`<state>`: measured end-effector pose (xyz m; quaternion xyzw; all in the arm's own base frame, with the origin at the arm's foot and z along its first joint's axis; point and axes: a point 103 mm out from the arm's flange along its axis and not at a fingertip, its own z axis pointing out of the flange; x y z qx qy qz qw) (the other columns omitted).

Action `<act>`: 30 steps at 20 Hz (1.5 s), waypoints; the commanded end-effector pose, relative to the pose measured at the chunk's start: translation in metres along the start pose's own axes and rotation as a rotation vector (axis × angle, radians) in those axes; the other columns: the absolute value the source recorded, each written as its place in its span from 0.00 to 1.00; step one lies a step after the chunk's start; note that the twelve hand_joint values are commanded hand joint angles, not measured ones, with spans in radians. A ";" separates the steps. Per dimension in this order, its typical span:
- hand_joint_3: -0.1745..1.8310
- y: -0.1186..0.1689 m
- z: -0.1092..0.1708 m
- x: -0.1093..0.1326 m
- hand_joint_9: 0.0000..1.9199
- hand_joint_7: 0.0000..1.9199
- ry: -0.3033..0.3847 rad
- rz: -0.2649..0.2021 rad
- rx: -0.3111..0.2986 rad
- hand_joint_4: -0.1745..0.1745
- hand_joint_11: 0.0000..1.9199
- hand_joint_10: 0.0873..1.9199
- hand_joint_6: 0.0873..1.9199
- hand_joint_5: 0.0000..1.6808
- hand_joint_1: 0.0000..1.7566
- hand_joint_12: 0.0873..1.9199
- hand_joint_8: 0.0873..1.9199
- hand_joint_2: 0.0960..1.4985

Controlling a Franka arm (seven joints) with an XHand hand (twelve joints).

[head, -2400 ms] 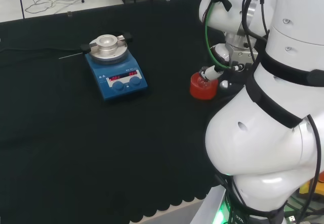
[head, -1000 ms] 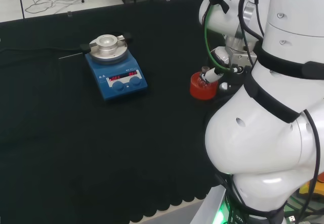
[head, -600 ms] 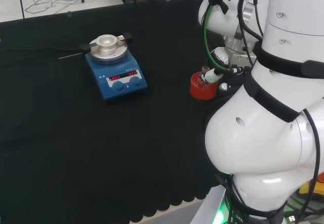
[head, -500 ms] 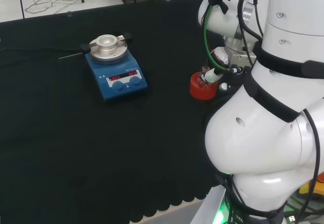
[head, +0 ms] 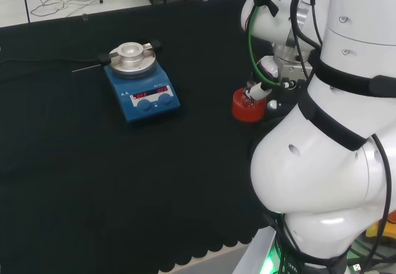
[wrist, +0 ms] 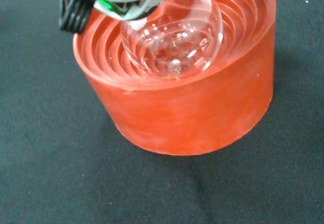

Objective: Pick up the round-bottom flask.

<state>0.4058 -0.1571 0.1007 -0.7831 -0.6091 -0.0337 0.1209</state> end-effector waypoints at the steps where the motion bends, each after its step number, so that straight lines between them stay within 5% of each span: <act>1: 0.43 0.000 -0.001 0.001 0.31 0.21 0.005 -0.006 0.001 0.27 0.16 0.31 0.38 0.50 0.55 0.70 0.34 0.39; 3: 0.43 0.000 -0.001 0.000 0.31 0.21 0.001 -0.003 -0.002 0.26 0.16 0.31 0.38 0.53 0.55 0.70 0.34 0.40; 5: 0.33 -0.001 -0.002 -0.001 0.31 0.22 -0.013 -0.003 -0.006 0.69 0.17 0.30 0.43 0.60 0.58 0.70 0.34 0.51; 6: 0.30 -0.001 -0.002 -0.001 0.32 0.22 -0.016 -0.002 -0.007 0.81 0.17 0.30 0.43 0.62 0.59 0.70 0.34 0.54; 8: 0.30 -0.001 -0.003 -0.002 0.33 0.23 -0.017 0.003 -0.007 0.90 0.18 0.29 0.44 0.65 0.61 0.69 0.33 0.54; 16: 0.44 -0.003 -0.011 -0.001 0.36 0.26 -0.015 0.003 -0.033 0.74 0.21 0.27 0.49 0.66 0.63 0.68 0.33 0.44; 30: 0.49 -0.005 -0.091 0.046 0.37 0.26 -0.064 -0.033 0.003 0.56 0.22 0.27 0.51 0.67 0.64 0.67 0.32 0.40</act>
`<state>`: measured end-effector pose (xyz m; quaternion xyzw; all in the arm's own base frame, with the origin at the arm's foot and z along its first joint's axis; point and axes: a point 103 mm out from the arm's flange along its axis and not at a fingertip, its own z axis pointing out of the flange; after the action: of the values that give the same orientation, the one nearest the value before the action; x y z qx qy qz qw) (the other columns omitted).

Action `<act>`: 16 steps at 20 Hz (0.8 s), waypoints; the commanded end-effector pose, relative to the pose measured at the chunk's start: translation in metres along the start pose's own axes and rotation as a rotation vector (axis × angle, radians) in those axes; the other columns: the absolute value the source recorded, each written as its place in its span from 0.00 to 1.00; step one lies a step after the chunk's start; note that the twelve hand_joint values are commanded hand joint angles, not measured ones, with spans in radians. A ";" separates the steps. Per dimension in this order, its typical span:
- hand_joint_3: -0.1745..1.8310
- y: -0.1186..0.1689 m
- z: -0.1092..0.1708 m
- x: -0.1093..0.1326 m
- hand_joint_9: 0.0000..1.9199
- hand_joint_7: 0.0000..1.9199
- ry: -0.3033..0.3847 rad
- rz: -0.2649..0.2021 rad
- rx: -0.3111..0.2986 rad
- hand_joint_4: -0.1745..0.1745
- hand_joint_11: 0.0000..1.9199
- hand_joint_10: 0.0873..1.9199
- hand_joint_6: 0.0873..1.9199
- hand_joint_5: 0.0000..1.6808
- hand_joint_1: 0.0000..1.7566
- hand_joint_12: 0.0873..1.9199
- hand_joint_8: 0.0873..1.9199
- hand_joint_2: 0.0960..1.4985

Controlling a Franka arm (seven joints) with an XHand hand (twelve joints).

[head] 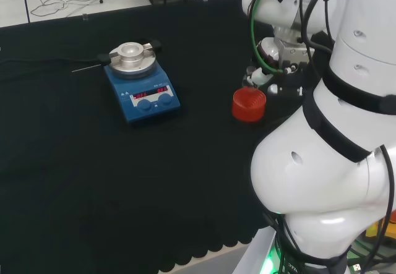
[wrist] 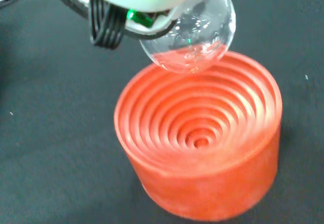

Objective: Pick up the round-bottom flask.

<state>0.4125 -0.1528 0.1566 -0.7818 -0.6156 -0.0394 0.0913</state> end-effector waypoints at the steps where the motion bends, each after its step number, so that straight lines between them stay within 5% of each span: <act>1: 0.49 0.001 -0.043 0.032 0.37 0.25 -0.038 -0.024 0.060 0.56 0.22 0.27 0.51 0.67 0.64 0.67 0.32 0.40; 16: 0.50 0.048 -0.077 0.103 0.36 0.24 -0.064 -0.116 0.103 0.56 0.22 0.27 0.51 0.67 0.64 0.67 0.32 0.39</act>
<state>0.4366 -0.1175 0.1852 -0.7604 -0.6392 -0.0165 0.1137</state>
